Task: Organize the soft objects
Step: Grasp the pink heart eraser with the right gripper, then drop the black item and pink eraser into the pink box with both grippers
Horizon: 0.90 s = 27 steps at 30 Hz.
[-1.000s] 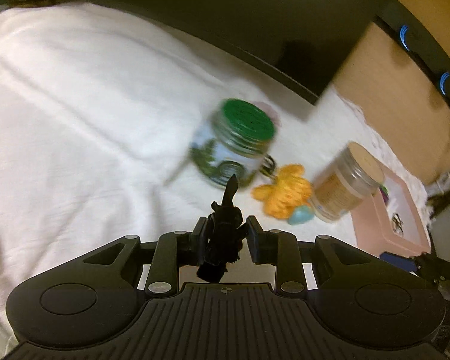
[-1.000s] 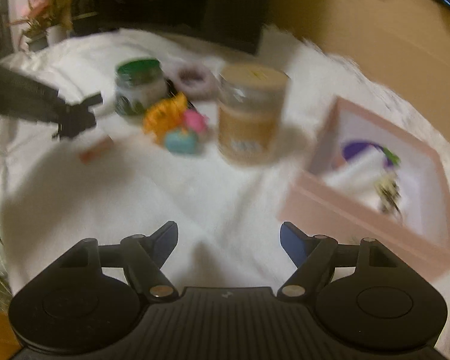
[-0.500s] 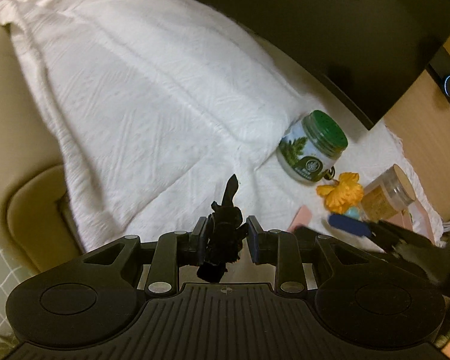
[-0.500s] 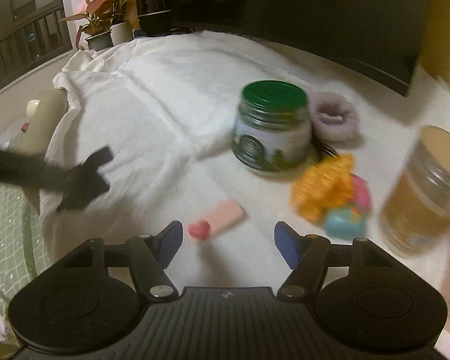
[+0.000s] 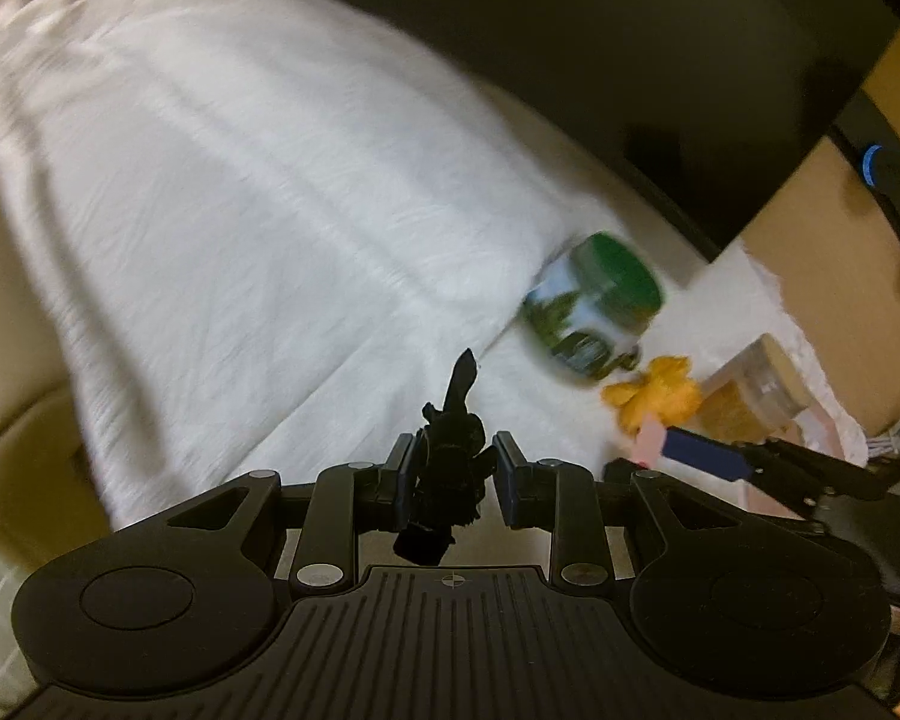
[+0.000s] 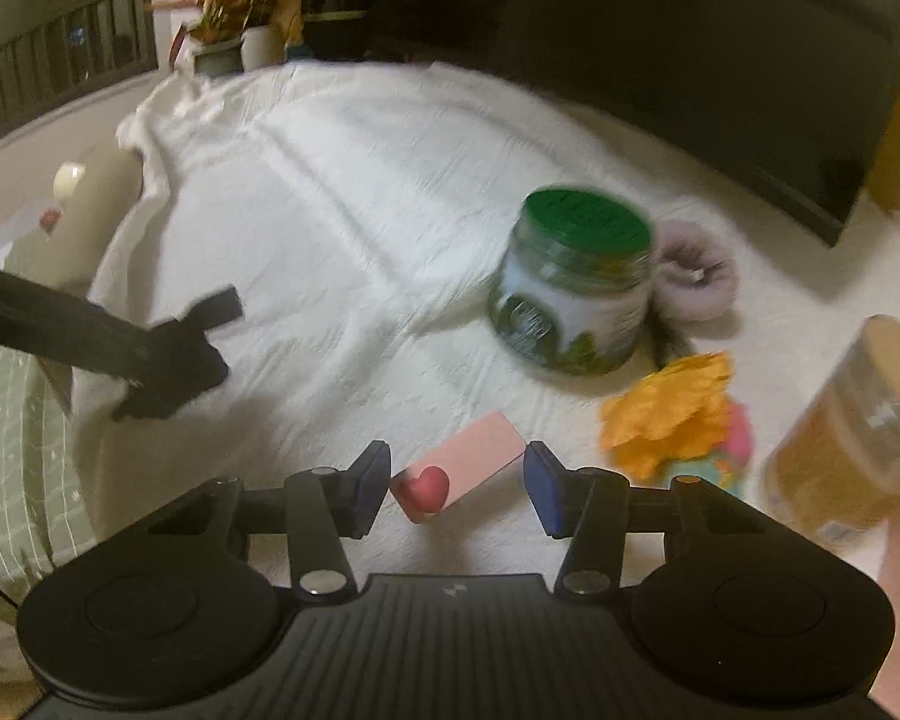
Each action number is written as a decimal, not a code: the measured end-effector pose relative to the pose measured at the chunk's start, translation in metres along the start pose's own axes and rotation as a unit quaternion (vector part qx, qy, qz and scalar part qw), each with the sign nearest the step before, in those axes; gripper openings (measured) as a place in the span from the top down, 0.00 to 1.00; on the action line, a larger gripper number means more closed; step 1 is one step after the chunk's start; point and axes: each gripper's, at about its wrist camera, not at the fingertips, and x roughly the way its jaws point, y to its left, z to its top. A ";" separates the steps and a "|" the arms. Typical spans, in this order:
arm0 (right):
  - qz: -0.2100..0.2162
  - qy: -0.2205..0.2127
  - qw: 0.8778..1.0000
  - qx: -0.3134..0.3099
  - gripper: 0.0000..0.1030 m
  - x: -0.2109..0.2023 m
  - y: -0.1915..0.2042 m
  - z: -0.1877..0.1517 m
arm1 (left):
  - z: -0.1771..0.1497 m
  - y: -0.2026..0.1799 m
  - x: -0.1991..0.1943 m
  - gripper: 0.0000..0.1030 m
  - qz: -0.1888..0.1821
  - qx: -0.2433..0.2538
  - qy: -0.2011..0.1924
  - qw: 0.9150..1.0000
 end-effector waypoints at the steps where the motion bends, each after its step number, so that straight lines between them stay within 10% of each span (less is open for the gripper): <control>1: -0.001 -0.007 1.000 0.002 0.53 -0.007 -0.004 0.004 | 0.006 -0.006 0.000 0.70 -0.004 0.008 -0.005 1.000; 17: -0.114 -0.126 0.985 0.014 0.52 -0.124 -0.111 0.050 | 0.126 -0.142 0.041 0.70 -0.044 0.148 -0.069 0.986; 27: -0.204 -0.119 0.969 0.069 0.52 -0.167 -0.193 0.008 | 0.096 -0.267 0.099 0.70 -0.165 0.216 0.007 0.962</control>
